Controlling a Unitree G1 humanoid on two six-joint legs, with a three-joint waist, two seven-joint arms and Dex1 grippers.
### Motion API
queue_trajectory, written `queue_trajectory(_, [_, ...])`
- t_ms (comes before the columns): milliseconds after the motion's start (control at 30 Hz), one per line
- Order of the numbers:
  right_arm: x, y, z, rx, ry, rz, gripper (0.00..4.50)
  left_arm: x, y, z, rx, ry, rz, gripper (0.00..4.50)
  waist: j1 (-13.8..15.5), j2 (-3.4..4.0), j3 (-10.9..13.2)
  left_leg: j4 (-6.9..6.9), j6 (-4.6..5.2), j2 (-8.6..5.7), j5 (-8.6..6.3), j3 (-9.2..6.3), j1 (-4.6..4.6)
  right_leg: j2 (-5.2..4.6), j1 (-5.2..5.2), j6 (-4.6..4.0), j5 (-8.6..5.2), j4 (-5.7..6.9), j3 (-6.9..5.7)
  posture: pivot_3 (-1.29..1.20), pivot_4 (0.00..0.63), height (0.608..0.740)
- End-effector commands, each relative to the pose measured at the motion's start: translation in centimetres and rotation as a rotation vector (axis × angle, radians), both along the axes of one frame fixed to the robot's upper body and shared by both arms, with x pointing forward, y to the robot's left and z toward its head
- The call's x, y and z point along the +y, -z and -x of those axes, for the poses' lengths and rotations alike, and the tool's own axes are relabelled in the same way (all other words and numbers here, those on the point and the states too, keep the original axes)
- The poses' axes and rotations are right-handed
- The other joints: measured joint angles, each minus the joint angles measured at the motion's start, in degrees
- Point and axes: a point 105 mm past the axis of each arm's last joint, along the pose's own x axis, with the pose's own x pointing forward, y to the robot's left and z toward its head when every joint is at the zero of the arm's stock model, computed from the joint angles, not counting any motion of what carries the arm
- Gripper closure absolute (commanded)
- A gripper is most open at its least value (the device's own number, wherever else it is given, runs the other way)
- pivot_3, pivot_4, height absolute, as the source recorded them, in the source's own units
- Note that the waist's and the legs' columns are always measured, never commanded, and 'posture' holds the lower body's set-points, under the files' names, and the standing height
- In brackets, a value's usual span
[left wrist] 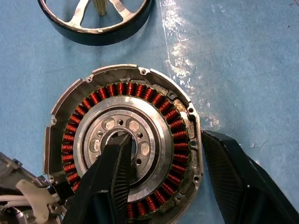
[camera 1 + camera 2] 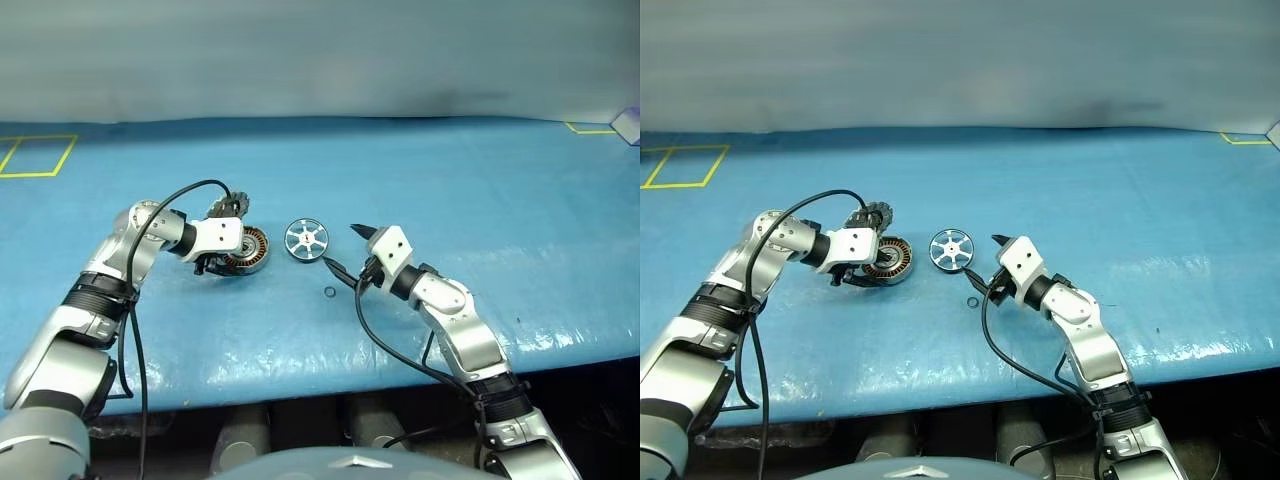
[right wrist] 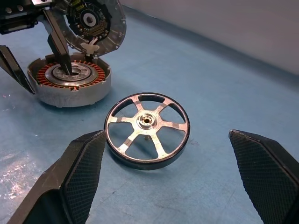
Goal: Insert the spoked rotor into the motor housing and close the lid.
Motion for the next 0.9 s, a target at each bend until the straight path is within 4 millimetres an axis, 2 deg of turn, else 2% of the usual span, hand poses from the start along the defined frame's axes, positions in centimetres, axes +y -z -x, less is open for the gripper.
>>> queue_trajectory(33, [0.0, -1.9, 0.1, -0.073, -0.005, -0.023, 0.00, 1.3, 3.7, 2.1, 0.122, 0.026, -0.102, 2.61, 0.0, 0.24, -0.2, 0.00, 0.00, 0.00, 0.00, 0.02, 0.00, 0.00, 0.01, 0.00, 0.00, 0.00, 0.02, 0.00, 0.150, 0.740])
queue_trajectory(300, [-0.2, -1.9, 0.1, -0.071, -0.002, -0.022, 0.00, 1.4, 1.2, 2.1, -0.006, 0.173, -0.142, 2.61, -0.5, 0.24, -0.2, -0.02, 0.01, 0.01, -0.01, 0.21, 0.11, 0.04, -0.01, 0.02, 0.01, 0.04, 0.27, 0.00, 0.150, 0.740])
queue_trajectory(533, [-0.5, -1.7, 0.4, -0.058, -0.003, -0.021, 0.00, -0.8, -1.1, 3.8, -0.081, 0.440, -0.160, 2.61, -0.9, 0.17, -0.2, -0.04, 0.15, 0.01, -0.09, 0.33, -0.09, 0.07, -0.20, 0.10, -0.02, -0.02, 0.41, 0.00, 0.150, 0.740])
queue_trajectory(700, [-0.6, -1.7, 0.6, -0.053, -0.004, -0.015, 0.00, -2.4, -1.6, 4.9, -0.080, 0.605, -0.172, 2.61, -0.9, 0.13, -0.1, -0.04, 0.20, 0.01, -0.12, 0.41, -0.12, 0.06, -0.21, 0.14, -0.04, -0.05, 0.49, 0.00, 0.150, 0.740])
queue_trajectory(900, [-0.8, -1.6, 0.9, -0.049, 0.007, -0.015, 0.00, -3.1, -1.4, 3.9, -0.120, 0.701, -0.217, 2.61, -0.4, 0.11, -0.1, 0.06, 0.20, 0.01, -0.12, 0.42, -0.12, 0.09, -0.20, 0.15, -0.04, -0.02, 0.51, 0.00, 0.150, 0.740])
